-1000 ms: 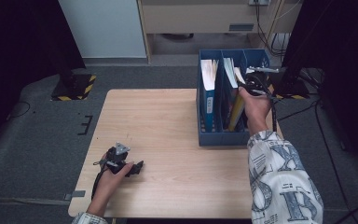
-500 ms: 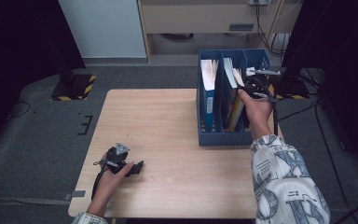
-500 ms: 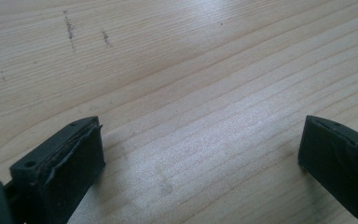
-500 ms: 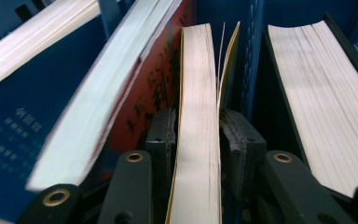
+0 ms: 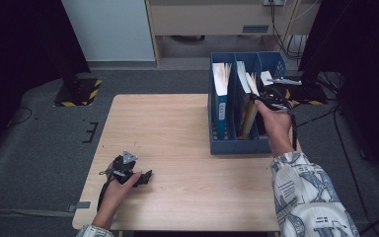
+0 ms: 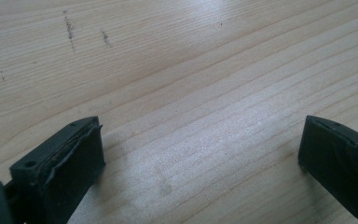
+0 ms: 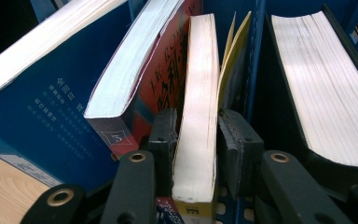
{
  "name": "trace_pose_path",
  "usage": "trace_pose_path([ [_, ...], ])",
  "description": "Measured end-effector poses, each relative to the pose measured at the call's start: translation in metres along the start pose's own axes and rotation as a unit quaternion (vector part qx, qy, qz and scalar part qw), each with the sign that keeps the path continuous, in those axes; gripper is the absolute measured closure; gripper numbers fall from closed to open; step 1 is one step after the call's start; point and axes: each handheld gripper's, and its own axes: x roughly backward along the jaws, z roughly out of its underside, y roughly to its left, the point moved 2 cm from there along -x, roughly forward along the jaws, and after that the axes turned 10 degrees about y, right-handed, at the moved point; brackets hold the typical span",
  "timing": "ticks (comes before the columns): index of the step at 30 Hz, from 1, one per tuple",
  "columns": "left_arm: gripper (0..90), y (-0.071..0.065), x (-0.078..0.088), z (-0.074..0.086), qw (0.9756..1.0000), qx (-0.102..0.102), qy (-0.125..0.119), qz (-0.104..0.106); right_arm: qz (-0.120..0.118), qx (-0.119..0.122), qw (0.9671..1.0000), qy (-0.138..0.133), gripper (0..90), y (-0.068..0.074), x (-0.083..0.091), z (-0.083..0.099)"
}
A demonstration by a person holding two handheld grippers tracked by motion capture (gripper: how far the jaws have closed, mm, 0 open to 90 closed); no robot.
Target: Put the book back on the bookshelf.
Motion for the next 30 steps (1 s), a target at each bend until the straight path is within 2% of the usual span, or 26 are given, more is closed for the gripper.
trace_pose_path([
  [3,0.0,0.0001,0.0001,0.0000,1.0000,-0.001,0.001,0.000,0.003,0.007,1.0000,0.005,73.7,0.0020,0.0000,-0.0015],
  [9,0.0,0.0001,0.0000,-0.0001,1.0000,-0.002,0.001,0.000,0.015,0.020,0.9996,0.010,75.3,0.0027,0.0004,-0.0032],
  [30,0.0,0.0003,0.0000,-0.0002,1.0000,-0.003,0.001,-0.001,0.025,0.019,0.9995,-0.004,76.0,-0.0041,0.0011,-0.0087],
])
